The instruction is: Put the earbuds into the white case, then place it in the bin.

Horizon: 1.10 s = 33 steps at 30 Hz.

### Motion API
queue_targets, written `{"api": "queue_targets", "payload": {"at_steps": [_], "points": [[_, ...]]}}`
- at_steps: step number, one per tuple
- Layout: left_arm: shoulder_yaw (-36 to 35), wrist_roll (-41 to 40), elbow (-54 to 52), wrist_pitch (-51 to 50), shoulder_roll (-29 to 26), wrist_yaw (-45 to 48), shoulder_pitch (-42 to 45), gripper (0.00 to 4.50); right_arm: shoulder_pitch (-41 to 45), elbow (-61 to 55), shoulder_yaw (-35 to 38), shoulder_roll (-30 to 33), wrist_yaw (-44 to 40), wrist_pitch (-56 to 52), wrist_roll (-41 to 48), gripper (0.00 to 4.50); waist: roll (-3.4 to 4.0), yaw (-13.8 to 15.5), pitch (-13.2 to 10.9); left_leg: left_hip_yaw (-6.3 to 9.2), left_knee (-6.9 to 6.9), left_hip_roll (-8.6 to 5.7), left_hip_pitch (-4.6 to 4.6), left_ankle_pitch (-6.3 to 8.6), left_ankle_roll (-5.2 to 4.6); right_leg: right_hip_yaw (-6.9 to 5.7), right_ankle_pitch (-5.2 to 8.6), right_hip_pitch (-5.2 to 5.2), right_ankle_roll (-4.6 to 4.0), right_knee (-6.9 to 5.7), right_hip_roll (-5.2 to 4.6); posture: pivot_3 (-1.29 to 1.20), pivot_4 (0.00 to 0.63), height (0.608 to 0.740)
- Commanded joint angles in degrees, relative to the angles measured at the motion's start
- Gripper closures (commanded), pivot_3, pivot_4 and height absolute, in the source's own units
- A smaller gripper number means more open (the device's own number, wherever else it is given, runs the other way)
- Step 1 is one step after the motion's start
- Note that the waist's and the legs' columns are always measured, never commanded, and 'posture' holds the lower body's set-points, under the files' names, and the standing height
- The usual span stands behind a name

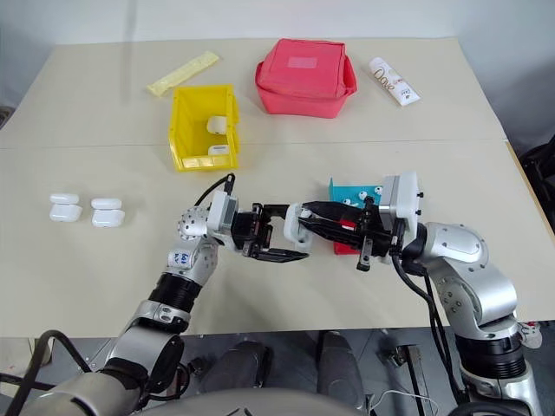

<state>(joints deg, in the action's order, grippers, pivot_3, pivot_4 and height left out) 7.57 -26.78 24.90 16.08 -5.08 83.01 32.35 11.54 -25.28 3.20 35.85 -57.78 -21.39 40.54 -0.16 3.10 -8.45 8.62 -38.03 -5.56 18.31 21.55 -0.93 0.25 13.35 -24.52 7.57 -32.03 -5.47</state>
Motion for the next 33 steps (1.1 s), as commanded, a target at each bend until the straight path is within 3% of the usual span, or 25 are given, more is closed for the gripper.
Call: {"api": "queue_targets", "payload": {"at_steps": [1, 10, 23, 28, 33], "points": [[-3.7, -2.9, -2.3, 1.9, 1.5, -2.6, 0.8, 1.79, -0.7, -1.7, -1.3, 1.7, -1.7, -1.7, 0.3, 4.01, 0.00, 0.0, 0.0, 0.00, 0.00, 0.00, 0.00, 0.00, 0.00, 0.00, 0.00, 0.00, 0.00, 0.01, 0.00, 0.00, 0.150, 0.740], [-3.9, -3.1, -1.6, 2.9, 1.9, -1.7, 0.3, 1.79, 1.4, -1.8, -1.7, 3.2, -1.6, -2.7, 0.3, 4.01, 0.00, 0.0, 0.0, 0.00, 0.00, 0.00, 0.00, 0.00, 0.00, 0.00, 0.00, 0.00, 0.00, 0.01, 0.00, 0.00, 0.150, 0.740], [-6.0, -2.4, 2.7, 4.9, 2.6, 0.8, 1.2, 1.79, 5.3, -3.3, 1.3, 5.2, -0.3, -4.5, 1.1, 0.00, -0.01, 0.1, 0.0, 0.00, -0.02, -0.01, 0.02, 0.00, 0.00, -0.01, 0.00, 0.00, 0.00, 0.02, -0.03, 0.00, 0.150, 0.740], [-7.6, -2.7, 5.4, 5.8, 1.7, 2.0, 1.9, 1.79, 3.0, -3.8, 7.6, 9.0, 0.9, -5.9, 1.7, 0.00, -0.03, 0.2, 0.0, 0.01, -0.01, -0.02, 0.03, 0.00, -0.01, -0.03, 0.00, 0.00, 0.00, 0.03, -0.03, 0.00, 0.150, 0.740], [-9.1, -3.3, 5.9, 4.9, -0.3, 3.6, 1.5, 1.79, -8.3, -4.5, 18.5, 12.2, 1.7, -6.8, 1.3, 0.00, -0.07, 0.9, 0.0, 0.02, -0.02, -0.02, 0.05, 0.00, -0.02, -0.05, 0.00, 0.00, 0.01, 0.02, -0.03, 0.00, 0.150, 0.740]]}}
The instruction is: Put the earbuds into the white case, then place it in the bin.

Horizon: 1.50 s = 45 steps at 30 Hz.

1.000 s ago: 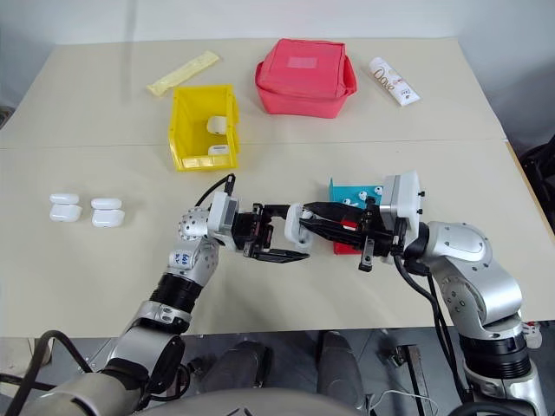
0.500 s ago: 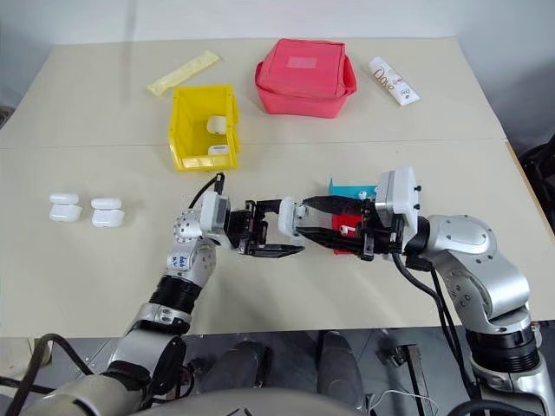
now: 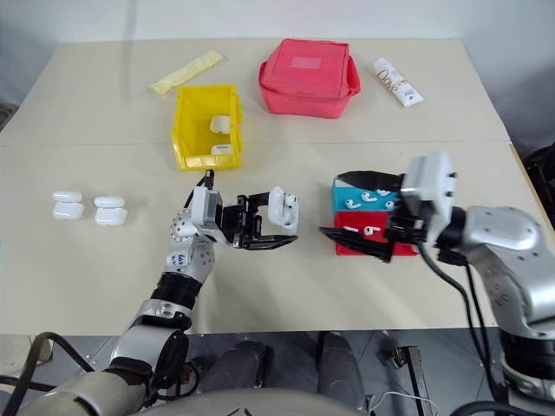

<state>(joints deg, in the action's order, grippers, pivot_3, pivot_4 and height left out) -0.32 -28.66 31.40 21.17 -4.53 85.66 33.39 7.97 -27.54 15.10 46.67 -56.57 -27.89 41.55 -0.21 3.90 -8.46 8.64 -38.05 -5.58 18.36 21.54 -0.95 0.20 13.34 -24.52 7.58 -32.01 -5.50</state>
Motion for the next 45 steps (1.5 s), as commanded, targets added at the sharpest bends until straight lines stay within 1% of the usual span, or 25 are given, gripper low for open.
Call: {"api": "queue_targets", "payload": {"at_steps": [1, 3, 6, 8, 10, 13, 15, 19, 23, 24, 25, 27, 29, 31, 32, 33, 34, 35, 38, 41, 45], "points": [[-1.4, -1.5, -0.7, -0.5, -1.6, 1.2, 0.3, 1.79, -8.3, -2.5, 9.5, 1.3, 0.7, -0.2, -0.1, 0.00, -0.01, 0.3, 0.0, -0.01, 0.00, 0.00, 0.00, 0.00, 0.00, 0.00, 0.00, 0.00, 0.00, 0.02, 0.00, 0.00, 0.150, 0.740], [-2.0, -1.6, -0.6, -0.9, -3.0, 1.8, -0.2, 1.79, -15.2, -3.1, 14.9, 0.8, 0.9, -0.1, -0.8, 0.00, -0.01, 0.7, 0.0, -0.02, -0.01, 0.01, -0.02, 0.00, 0.00, 0.02, 0.00, 0.00, 0.00, 0.03, 0.01, 0.00, 0.150, 0.740], [-2.5, -1.9, -0.8, -1.6, -5.3, 2.5, -1.0, 1.79, -25.7, -4.4, 22.9, -1.7, -0.1, 2.0, -1.6, 0.00, -0.01, 0.8, 0.0, -0.09, -0.01, 0.00, -0.04, 0.00, 0.00, 0.09, 0.00, 0.00, 0.00, 0.03, 0.01, 0.00, 0.150, 0.740], [-2.9, -2.1, -0.6, -2.1, -6.5, 2.6, -1.1, 1.79, -31.1, -5.3, 26.8, -3.1, -0.6, 2.4, -1.4, 0.00, 0.00, 0.7, 0.0, -0.12, -0.01, 0.01, -0.07, 0.00, 0.00, 0.11, 0.00, 0.02, 0.00, 0.02, 0.03, 0.00, 0.150, 0.740], [-3.3, -2.1, -0.5, -2.1, -7.5, 2.6, -1.3, 1.79, -34.8, -5.9, 29.2, -4.1, -0.4, 2.5, -1.6, 0.00, 0.00, 0.7, 0.0, -0.14, 0.00, 0.01, -0.09, 0.00, 0.00, 0.14, 0.00, 0.03, 0.00, 0.02, 0.03, 0.00, 0.150, 0.740], [-3.7, -2.0, -0.5, -1.9, -8.2, 1.9, -1.5, 1.79, -37.7, -6.9, 31.2, -4.7, 0.1, 2.5, -1.3, 0.00, 0.01, 0.5, 0.0, -0.14, 0.01, 0.04, -0.12, 0.01, 0.01, 0.15, 0.00, 0.03, 0.00, 0.01, 0.06, 0.00, 0.150, 0.740], [-3.9, -2.0, -1.2, -2.1, -8.4, 1.6, -1.9, 1.79, -37.8, -7.3, 31.6, -4.3, 0.9, 1.9, -0.8, 0.00, 0.01, 0.5, 0.0, -0.16, 0.03, 0.06, -0.12, 0.01, 0.00, 0.15, 0.00, 0.02, 0.00, 0.02, 0.06, 0.00, 0.150, 0.740], [-4.0, -1.9, -2.3, -1.9, -8.5, 0.8, -2.4, 1.79, -33.2, -7.4, 28.9, 0.7, 3.3, -1.9, -1.1, 0.00, 0.01, 0.5, 0.0, -0.21, 0.02, 0.04, -0.12, 0.01, 0.00, 0.19, 0.00, 0.02, 0.00, 0.01, 0.04, 0.00, 0.150, 0.740], [-3.3, -1.7, -5.8, -2.3, -8.2, -0.2, -4.1, 1.79, -21.3, -3.5, 19.6, 10.8, 7.1, -10.7, -1.8, 0.00, 0.02, 0.3, 0.0, -0.21, 0.01, 0.06, -0.09, 0.01, 0.00, 0.16, 0.01, 0.00, -0.01, 0.03, 0.01, 0.00, 0.150, 0.740], [-3.0, -1.8, -7.1, -2.7, -8.0, -0.4, -4.7, 1.79, -16.8, -1.5, 15.4, 13.1, 7.0, -11.3, -3.1, 0.00, 0.03, 0.3, 0.0, -0.23, -0.01, 0.08, -0.12, 0.02, 0.00, 0.17, 0.01, 0.01, -0.02, 0.03, 0.01, 0.00, 0.150, 0.740], [-2.9, -1.9, -8.4, -3.1, -7.9, -0.7, -5.4, 1.79, -13.7, -0.3, 12.6, 14.7, 6.8, -11.6, -4.0, 0.00, 0.03, 0.2, 0.0, -0.22, 0.00, 0.08, -0.11, 0.01, 0.00, 0.16, 0.01, 0.01, -0.02, 0.06, -0.02, 0.00, 0.150, 0.740], [-2.2, -2.2, -11.5, -3.9, -7.7, -1.1, -7.0, 1.79, -3.7, 4.5, 3.0, 17.7, 5.5, -11.3, -7.9, 0.00, 0.00, 0.3, 0.0, -0.20, 0.04, 0.13, -0.07, 0.02, 0.00, 0.13, 0.02, -0.02, -0.04, 0.09, -0.02, 0.00, 0.150, 0.740], [-1.7, -2.3, -14.1, -4.7, -7.7, -1.7, -8.4, 1.79, 4.4, 8.5, -4.3, 18.7, 3.9, -12.4, -10.4, 0.00, 0.06, 0.1, 0.0, -0.22, -0.02, 0.18, -0.08, 0.05, 0.06, 0.12, 0.02, -0.03, -0.05, 0.06, -0.01, 0.00, 0.150, 0.740], [-1.2, -2.5, -16.3, -5.5, -7.7, -2.2, -9.7, 1.79, 11.6, 12.8, -11.3, 18.4, 2.3, -13.8, -13.7, 0.00, 0.02, 0.4, 0.0, -0.16, -0.02, 0.18, -0.04, 0.04, 0.06, 0.05, 0.02, -0.03, -0.05, 0.11, -0.02, 0.00, 0.150, 0.740], [-1.0, -2.6, -17.5, -5.8, -7.8, -2.5, -10.3, 1.79, 13.7, 14.2, -13.3, 18.3, 1.8, -13.7, -15.0, 0.00, 0.02, 0.4, 0.0, -0.14, -0.02, 0.18, -0.02, 0.04, 0.06, 0.04, 0.03, -0.04, -0.06, 0.10, -0.01, 0.00, 0.150, 0.740], [-0.8, -2.8, -18.7, -6.2, -7.8, -2.9, -11.1, 1.79, 19.5, 18.4, -17.7, 16.5, 1.2, -15.4, -17.2, 0.18, 0.03, 0.4, 0.0, -0.17, -0.03, 0.18, -0.02, 0.04, 0.06, 0.05, 0.02, -0.04, -0.06, 0.10, 0.00, 0.00, 0.150, 0.740], [-0.7, -2.9, -19.8, -6.5, -7.9, -3.3, -11.7, 1.79, 23.9, 21.8, -21.0, 14.7, 0.8, -15.0, -19.5, 0.38, 0.02, 0.2, 0.0, -0.19, -0.04, 0.16, -0.03, 0.04, 0.06, 0.07, 0.02, -0.04, -0.06, 0.10, -0.01, 0.00, 0.150, 0.740], [-0.6, -2.9, -20.5, -6.7, -7.9, -3.6, -12.1, 1.79, 27.1, 24.3, -23.3, 13.5, 0.5, -14.7, -21.2, 0.58, 0.02, 0.0, 0.0, -0.28, -0.05, 0.15, -0.04, 0.04, 0.05, 0.13, 0.00, -0.04, -0.07, 0.10, -0.02, 0.00, 0.150, 0.740], [-0.5, -2.7, -22.3, -7.2, -8.3, -5.1, -13.4, 1.79, 33.9, 29.3, -29.0, 11.0, -3.6, -14.2, -24.9, 1.57, 0.04, -0.3, 0.0, -0.25, 0.01, 0.17, -0.02, 0.03, 0.04, 0.11, -0.01, -0.07, -0.09, 0.10, 0.00, 0.00, 0.150, 0.740], [-0.6, -2.4, -23.6, -7.2, -8.6, -6.3, -14.4, 1.79, 39.8, 35.2, -33.6, 8.1, -5.5, -14.7, -28.9, 1.61, 0.05, -1.0, 0.0, -0.21, 0.05, 0.23, 0.01, 0.06, 0.10, 0.08, 0.00, -0.13, -0.11, -0.03, 0.03, 0.00, 0.150, 0.740], [-0.4, -2.4, -24.7, -7.1, -8.8, -7.3, -15.4, 1.79, 43.7, 40.8, -36.7, 5.0, -7.3, -14.2, -32.7, 1.61, 0.05, -1.0, 0.0, -0.21, 0.00, 0.21, 0.04, 0.06, 0.09, 0.06, -0.01, -0.13, -0.11, -0.03, 0.04, 0.00, 0.150, 0.740]]}}
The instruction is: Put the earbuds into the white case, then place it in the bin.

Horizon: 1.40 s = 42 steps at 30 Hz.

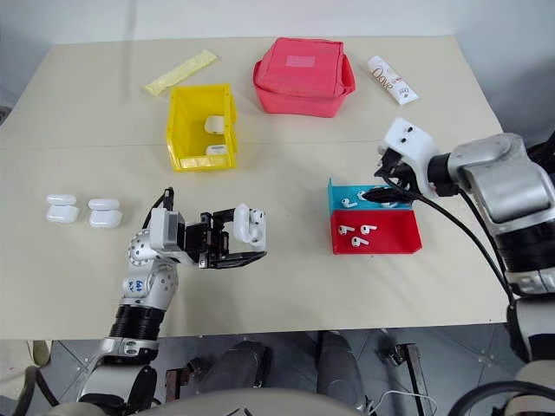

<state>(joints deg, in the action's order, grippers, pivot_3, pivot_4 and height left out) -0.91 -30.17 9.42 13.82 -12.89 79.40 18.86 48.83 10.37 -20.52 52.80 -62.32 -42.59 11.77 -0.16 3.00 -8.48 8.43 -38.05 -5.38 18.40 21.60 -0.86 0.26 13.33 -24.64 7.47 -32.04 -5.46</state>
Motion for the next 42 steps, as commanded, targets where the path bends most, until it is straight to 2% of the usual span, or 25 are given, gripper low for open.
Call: {"api": "queue_targets", "payload": {"at_steps": [1, 12, 32, 35, 37, 42], "points": [[0.2, -0.8, -2.9, 0.2, -0.5, -1.2, -1.1, 1.79, 3.6, 4.0, -1.8, -1.7, -2.0, 0.5, -3.9, 1.61, 0.00, -0.1, 0.0, 0.00, 0.00, -0.01, -0.02, 0.00, 0.00, 0.01, 0.00, 0.01, 0.00, 0.00, 0.01, 0.00, 0.150, 0.740], [0.7, -0.9, -4.6, 0.5, -0.8, -2.8, -2.3, 1.79, 8.7, 14.5, -4.5, -7.8, -4.5, 1.2, -10.8, 1.61, 0.02, -0.3, 0.0, 0.00, 0.00, -0.01, 0.00, 0.00, 0.00, 0.01, -0.01, -0.03, -0.01, -0.03, 0.03, 0.00, 0.150, 0.740], [1.2, -0.7, -7.5, 0.7, -1.6, -5.6, -4.8, 1.79, 11.3, 22.6, -5.0, -12.5, -8.4, 6.3, -17.3, 1.61, 0.05, -1.4, 0.0, 0.00, 0.01, -0.02, 0.01, 0.00, 0.01, 0.01, -0.01, -0.06, -0.01, -0.06, 0.04, 0.00, 0.150, 0.740], [1.2, -0.7, -7.6, 0.8, -1.7, -5.8, -4.8, 1.79, 11.4, 23.0, -4.9, -12.9, -8.7, 6.7, -17.8, 2.19, 0.06, -1.5, 0.0, 0.00, 0.02, -0.01, 0.00, 0.00, 0.00, 0.01, -0.01, -0.06, -0.01, -0.06, 0.04, 0.00, 0.150, 0.740], [1.3, -0.7, -7.7, 0.8, -1.7, -5.9, -4.9, 1.79, 11.4, 23.2, -4.7, -13.0, -8.9, 7.1, -18.0, 2.85, 0.06, -1.5, 0.0, 0.00, 0.02, -0.01, 0.00, 0.00, 0.01, 0.01, -0.01, -0.06, -0.01, -0.06, 0.04, 0.00, 0.150, 0.740], [1.3, -0.6, -7.9, 0.9, -1.8, -6.4, -5.1, 1.79, 11.6, 23.9, -4.5, -13.5, -9.1, 7.9, -18.4, 2.89, 0.06, -1.5, 0.0, 0.00, 0.02, -0.02, 0.00, 0.00, 0.00, 0.01, -0.01, -0.05, -0.02, -0.06, 0.04, 0.00, 0.150, 0.740]]}}
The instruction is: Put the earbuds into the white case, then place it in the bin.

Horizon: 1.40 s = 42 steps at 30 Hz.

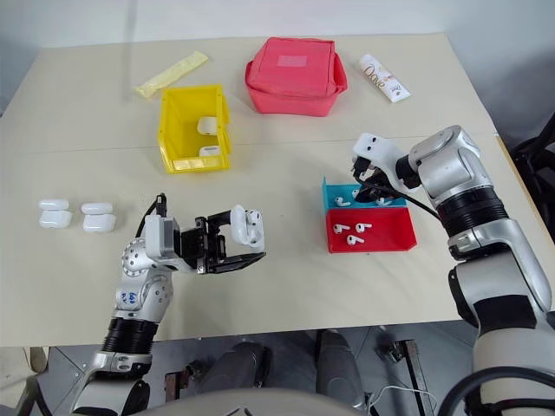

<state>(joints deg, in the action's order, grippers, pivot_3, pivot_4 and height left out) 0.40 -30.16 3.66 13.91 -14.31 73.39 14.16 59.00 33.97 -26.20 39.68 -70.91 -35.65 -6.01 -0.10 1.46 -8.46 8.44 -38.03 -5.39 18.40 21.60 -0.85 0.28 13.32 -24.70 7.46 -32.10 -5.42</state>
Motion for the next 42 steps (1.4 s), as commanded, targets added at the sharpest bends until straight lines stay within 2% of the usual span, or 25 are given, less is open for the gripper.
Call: {"api": "queue_targets", "payload": {"at_steps": [1, 13, 16, 18, 22, 26, 30, 36, 39, 42], "points": [[0.0, -0.6, -2.1, 0.9, -0.4, -0.4, -0.4, 1.79, 1.4, 0.4, 1.2, -0.5, -0.6, 1.0, -0.6, 2.89, 0.00, 0.0, 0.0, 0.00, 0.00, 0.00, 0.00, 0.00, 0.00, 0.00, 0.00, 0.00, 0.00, 0.00, 0.00, 0.00, 0.150, 0.740], [0.0, -0.5, -2.6, 1.1, -0.6, -1.0, -0.9, 1.79, 1.5, 1.8, 1.2, -1.6, -0.7, 2.4, -1.1, 2.89, 0.01, 0.0, 0.0, 0.00, 0.00, 0.00, -0.01, 0.00, 0.00, 0.00, 0.00, 0.02, 0.00, 0.00, 0.00, 0.00, 0.150, 0.740], [0.0, -0.5, -2.6, 1.2, -0.8, -1.1, -1.0, 1.79, 1.5, 2.4, 1.1, -1.7, -0.9, 2.8, -1.6, 3.43, 0.01, 0.0, 0.0, 0.00, 0.00, 0.00, -0.02, 0.00, 0.00, 0.00, 0.00, 0.03, 0.00, 0.00, 0.00, 0.00, 0.150, 0.740], [-0.1, -0.5, -2.5, 1.3, -0.9, -1.1, -0.9, 1.79, 1.6, 2.9, 1.1, -1.8, -1.0, 3.3, -1.9, 4.02, 0.01, 0.0, 0.0, 0.00, 0.00, 0.00, -0.02, 0.00, 0.00, 0.00, 0.00, 0.03, 0.00, 0.00, 0.00, 0.00, 0.150, 0.740], [-0.1, -0.5, -2.0, 1.5, -0.9, -1.0, -0.7, 1.79, 2.1, 3.8, 1.4, -2.2, -0.8, 3.9, -2.1, 4.02, 0.01, 0.0, 0.0, 0.00, 0.00, -0.01, -0.03, 0.00, 0.00, 0.01, 0.00, 0.03, 0.00, -0.01, 0.00, 0.00, 0.150, 0.740], [0.1, -0.5, -0.3, 1.4, -0.7, -0.5, 0.4, 1.79, 2.9, 2.2, 5.1, -2.2, -0.1, 5.2, 0.5, 4.02, 0.03, 0.0, 0.0, -0.01, 0.00, -0.01, -0.01, 0.00, 0.00, 0.01, 0.00, 0.01, 0.00, -0.02, 0.00, 0.00, 0.150, 0.740], [0.3, -1.1, 2.3, 0.9, -0.2, 0.9, 2.0, 1.79, -1.5, -10.4, 12.4, 0.7, -2.4, 3.0, 7.0, 4.02, 0.06, 0.1, 0.0, -0.02, -0.01, -0.02, 0.03, 0.00, 0.00, 0.02, 0.00, -0.07, 0.00, -0.03, 0.01, 0.00, 0.150, 0.740], [0.1, -1.5, 10.0, 1.5, 1.2, 4.5, 7.0, 1.79, -14.5, -37.1, 28.3, 1.7, -1.6, -4.1, 23.6, 4.02, 0.04, 0.4, 0.0, 0.13, -0.05, -0.06, 0.04, 0.00, -0.01, -0.10, -0.01, 0.07, 0.02, 0.02, -0.02, 0.00, 0.150, 0.740], [-0.1, -1.5, 14.7, 1.8, 2.4, 6.5, 10.7, 1.79, -21.8, -51.8, 37.2, -1.4, 3.4, -13.0, 35.5, 4.02, 0.03, 0.6, 0.0, 0.18, -0.07, -0.04, 0.05, 0.00, -0.01, -0.12, -0.01, 0.07, 0.03, 0.01, -0.04, 0.00, 0.150, 0.740], [-0.3, -1.5, 18.3, 2.1, 3.4, 8.7, 13.5, 1.79, -27.7, -60.9, 42.7, -5.1, 10.0, -19.3, 44.7, 4.02, -0.01, 0.7, 0.0, 0.21, -0.07, -0.01, 0.04, 0.00, 0.00, -0.13, -0.01, 0.10, 0.03, 0.02, -0.06, 0.00, 0.150, 0.740]]}}
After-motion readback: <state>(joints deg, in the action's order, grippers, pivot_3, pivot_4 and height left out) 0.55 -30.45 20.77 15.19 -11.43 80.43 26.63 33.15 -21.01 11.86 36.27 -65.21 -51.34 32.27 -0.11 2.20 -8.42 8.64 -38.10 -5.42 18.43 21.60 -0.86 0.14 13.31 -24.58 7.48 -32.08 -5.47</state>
